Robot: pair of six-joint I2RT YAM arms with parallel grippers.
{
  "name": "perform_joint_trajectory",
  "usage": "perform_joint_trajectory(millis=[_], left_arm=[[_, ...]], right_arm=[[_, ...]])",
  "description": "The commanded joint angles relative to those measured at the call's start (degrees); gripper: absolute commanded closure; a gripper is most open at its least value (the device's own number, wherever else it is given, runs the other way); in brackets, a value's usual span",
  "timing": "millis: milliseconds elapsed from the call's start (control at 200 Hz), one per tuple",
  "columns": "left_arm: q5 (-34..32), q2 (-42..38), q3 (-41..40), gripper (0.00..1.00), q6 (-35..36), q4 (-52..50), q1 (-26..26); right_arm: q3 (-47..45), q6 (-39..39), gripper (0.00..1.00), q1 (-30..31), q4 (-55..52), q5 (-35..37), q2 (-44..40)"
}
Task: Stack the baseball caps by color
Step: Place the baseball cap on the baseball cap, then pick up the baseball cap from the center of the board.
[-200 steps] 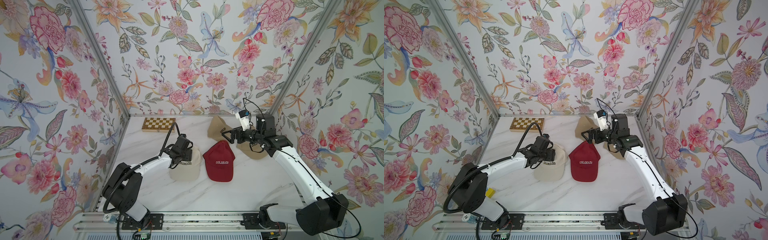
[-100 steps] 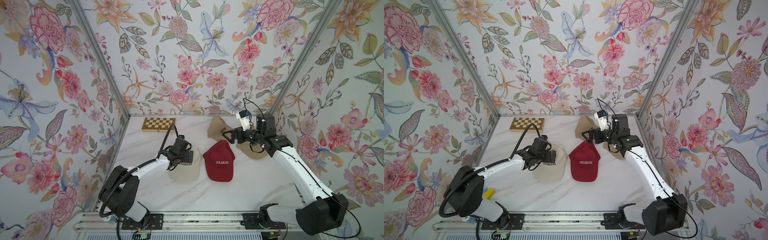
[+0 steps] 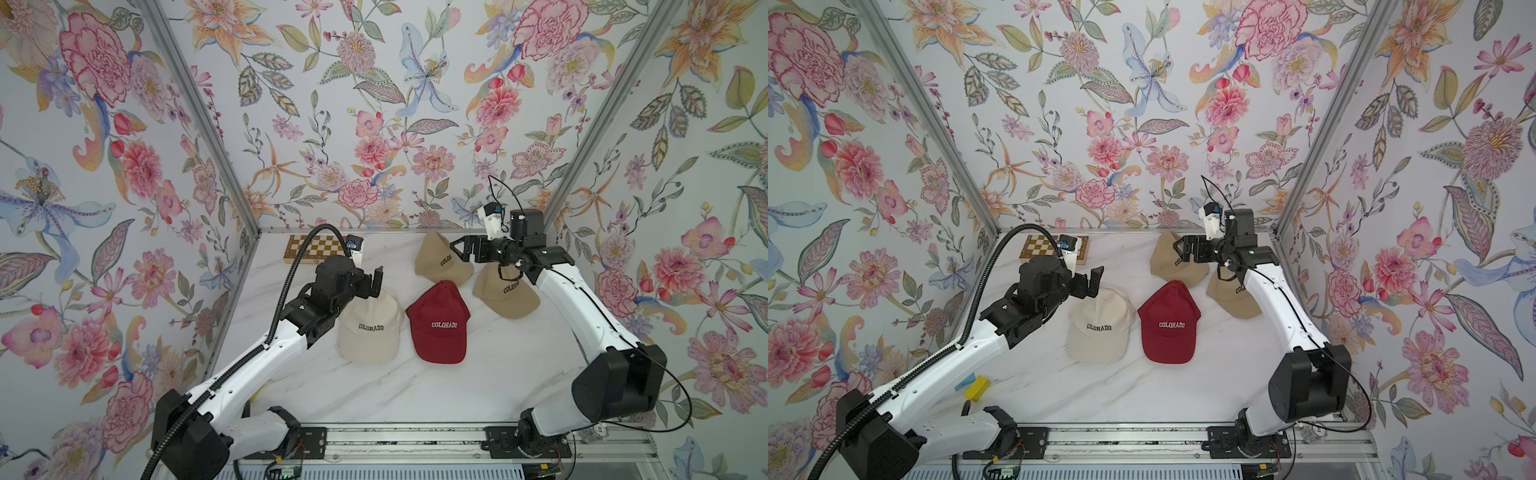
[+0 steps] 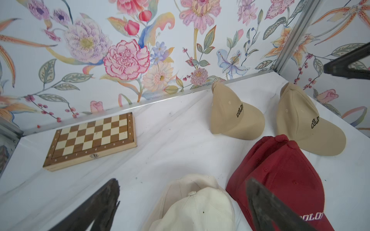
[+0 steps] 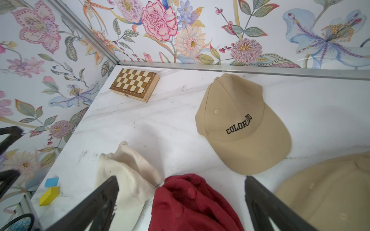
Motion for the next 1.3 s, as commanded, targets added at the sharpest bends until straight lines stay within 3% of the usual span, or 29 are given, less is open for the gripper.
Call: perform_joint_trajectory(millis=[0, 265, 420, 500, 606, 781, 931, 1051, 1296], left_arm=[[3.3, 1.3, -1.4, 0.00, 7.6, 5.7, 0.4], [10.6, 4.4, -2.3, 0.00, 15.8, 9.1, 0.7], [18.9, 10.9, 3.0, 0.00, 16.6, 12.3, 3.0], [25.4, 17.6, 10.4, 0.00, 13.6, 11.6, 6.0], [30.9, 30.7, 26.6, 0.00, 9.8, 3.7, 8.9], [36.2, 50.5, 55.3, 0.00, 6.0, -10.8, 9.3], [41.9, 64.0, 72.8, 0.00, 1.9, -16.7, 9.2], [45.9, 69.8, 76.0, 0.00, -2.0, -11.6, 9.3], [45.3, 77.0, 76.8, 0.00, -7.4, -0.3, 9.0]], right_arm=[[5.4, 1.8, 0.01, 0.7, -3.5, 8.3, 4.4], [8.6, 2.5, 0.01, -1.2, -6.6, 19.4, 10.0], [8.9, 4.0, 0.01, -1.2, -7.5, 19.3, 10.7], [6.7, 4.1, 0.01, -1.3, -7.1, 19.5, 8.6], [2.9, 3.3, 0.01, -1.4, -6.6, 19.4, 3.8], [-4.6, 2.2, 0.01, -1.9, -6.6, 19.5, -6.4], [-11.9, 3.0, 0.01, -2.6, -6.6, 18.0, -14.4], [-17.0, 4.0, 0.01, -2.9, -6.5, 16.3, -19.1], [-22.9, 5.3, 0.01, -2.7, -6.5, 13.9, -24.1]])
